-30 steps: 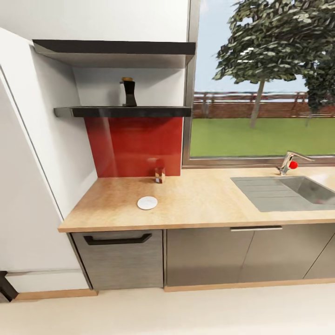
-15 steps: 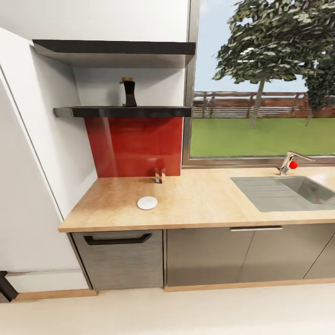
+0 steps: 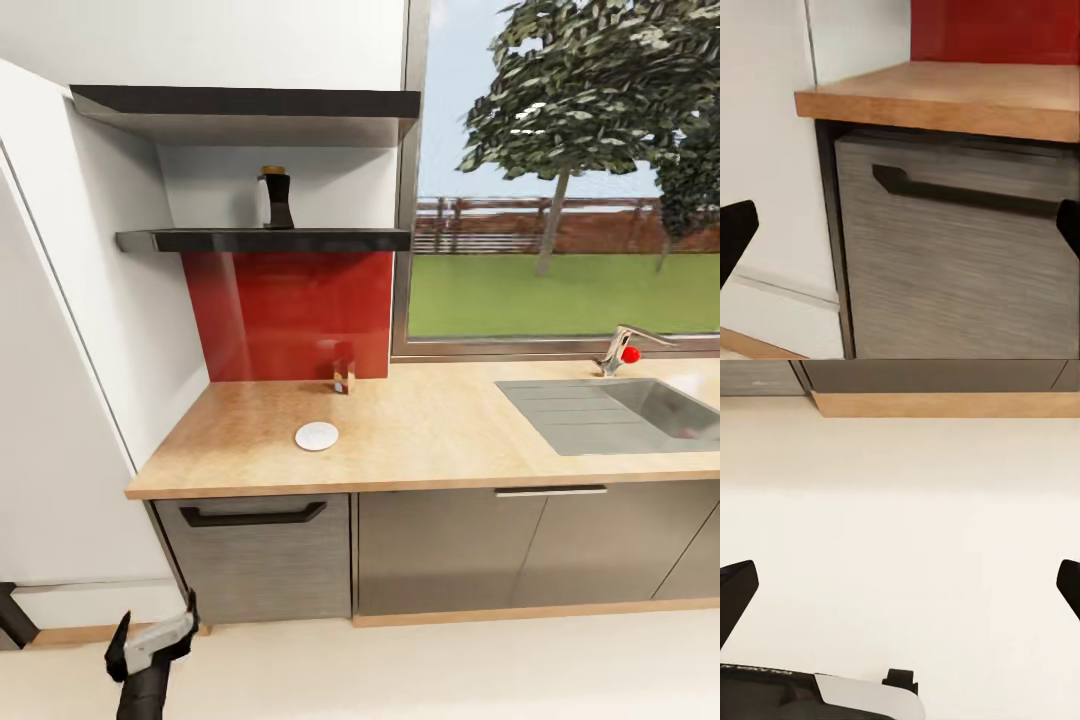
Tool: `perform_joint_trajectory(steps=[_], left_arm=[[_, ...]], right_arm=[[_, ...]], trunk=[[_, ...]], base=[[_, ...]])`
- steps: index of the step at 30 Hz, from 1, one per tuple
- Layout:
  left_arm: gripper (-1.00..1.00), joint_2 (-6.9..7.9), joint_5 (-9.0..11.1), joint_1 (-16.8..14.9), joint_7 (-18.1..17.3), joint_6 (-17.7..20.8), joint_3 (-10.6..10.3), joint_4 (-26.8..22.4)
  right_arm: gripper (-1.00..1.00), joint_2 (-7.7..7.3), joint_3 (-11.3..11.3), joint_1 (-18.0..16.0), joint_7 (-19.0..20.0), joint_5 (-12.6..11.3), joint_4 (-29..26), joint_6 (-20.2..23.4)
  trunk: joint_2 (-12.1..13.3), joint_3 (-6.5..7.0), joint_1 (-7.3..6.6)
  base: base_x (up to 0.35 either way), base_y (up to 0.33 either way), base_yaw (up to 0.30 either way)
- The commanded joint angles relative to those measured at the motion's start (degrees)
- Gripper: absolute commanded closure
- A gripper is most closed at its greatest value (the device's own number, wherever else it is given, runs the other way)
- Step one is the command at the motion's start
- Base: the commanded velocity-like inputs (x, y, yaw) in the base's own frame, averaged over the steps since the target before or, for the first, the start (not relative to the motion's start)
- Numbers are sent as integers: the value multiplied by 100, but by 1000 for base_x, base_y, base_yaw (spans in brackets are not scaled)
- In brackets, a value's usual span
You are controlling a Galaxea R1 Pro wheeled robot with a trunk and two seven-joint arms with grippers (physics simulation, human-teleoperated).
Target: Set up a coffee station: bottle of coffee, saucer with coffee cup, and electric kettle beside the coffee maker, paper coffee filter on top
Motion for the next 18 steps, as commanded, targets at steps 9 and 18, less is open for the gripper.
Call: perform_joint_trajectory(steps=[9,18], left_arm=[[-100,-383,11,-659,-8,38,-80,-1359],[-100,-724,-34,-3273,238,2402,-497,-1639]], right_arm=[[-100,4,-26,-5,51,13,11,-6],[-100,4,-25,-5,53,17,12,-5]], trunk=[[-11,-13,3],[-11,-13,3]], base=[[0,0,0],[0,0,0]])
